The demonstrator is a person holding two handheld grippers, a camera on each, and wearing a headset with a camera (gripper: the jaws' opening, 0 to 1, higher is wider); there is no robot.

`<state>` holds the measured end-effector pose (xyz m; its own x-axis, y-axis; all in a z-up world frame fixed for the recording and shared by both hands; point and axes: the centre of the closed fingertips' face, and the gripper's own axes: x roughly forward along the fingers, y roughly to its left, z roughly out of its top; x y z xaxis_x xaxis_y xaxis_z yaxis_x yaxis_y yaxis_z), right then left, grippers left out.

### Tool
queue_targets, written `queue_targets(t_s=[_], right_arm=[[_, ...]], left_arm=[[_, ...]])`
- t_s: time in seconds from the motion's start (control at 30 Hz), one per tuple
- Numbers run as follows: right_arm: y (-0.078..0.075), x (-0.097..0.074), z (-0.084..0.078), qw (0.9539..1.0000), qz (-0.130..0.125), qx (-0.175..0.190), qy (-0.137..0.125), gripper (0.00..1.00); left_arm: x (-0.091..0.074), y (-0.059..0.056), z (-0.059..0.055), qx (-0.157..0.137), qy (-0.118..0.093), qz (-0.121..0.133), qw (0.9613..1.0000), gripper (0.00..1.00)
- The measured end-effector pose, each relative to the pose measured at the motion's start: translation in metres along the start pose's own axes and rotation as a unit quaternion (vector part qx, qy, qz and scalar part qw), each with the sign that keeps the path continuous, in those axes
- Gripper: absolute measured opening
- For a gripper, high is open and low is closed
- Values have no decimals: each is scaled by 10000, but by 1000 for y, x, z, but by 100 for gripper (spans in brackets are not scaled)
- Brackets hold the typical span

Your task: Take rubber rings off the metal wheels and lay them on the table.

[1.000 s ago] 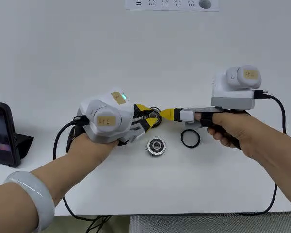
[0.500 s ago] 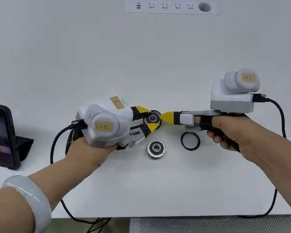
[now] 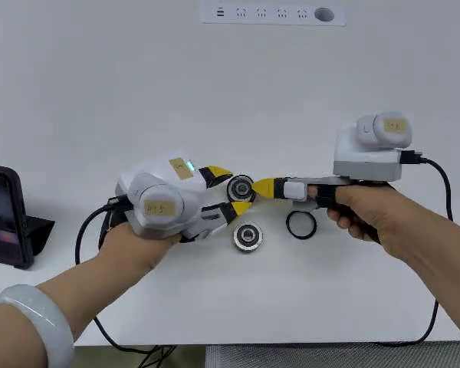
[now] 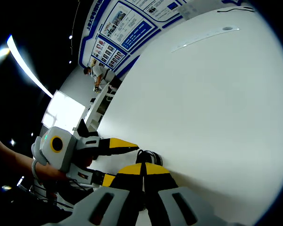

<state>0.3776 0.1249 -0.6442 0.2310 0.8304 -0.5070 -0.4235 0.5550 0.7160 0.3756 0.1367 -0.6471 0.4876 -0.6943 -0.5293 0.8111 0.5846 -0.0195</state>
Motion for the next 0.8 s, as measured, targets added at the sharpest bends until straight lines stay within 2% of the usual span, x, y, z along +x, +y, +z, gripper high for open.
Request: queue_targets(t_s=[0.17,0.53,0.8], right_arm=[[3,-2,-1,10000,28,16,-26,2],[14,-8,-1,9997,181,104,-159,2],[22,-21,-1,9990,249,172,-330,2]], left_arm=[[-2,0,-2,-50,-2,34,10000,40],[-8,1,-6,-136,-4,70,9999,43],[-11,1,-8,-150,-17,81,9999,44]])
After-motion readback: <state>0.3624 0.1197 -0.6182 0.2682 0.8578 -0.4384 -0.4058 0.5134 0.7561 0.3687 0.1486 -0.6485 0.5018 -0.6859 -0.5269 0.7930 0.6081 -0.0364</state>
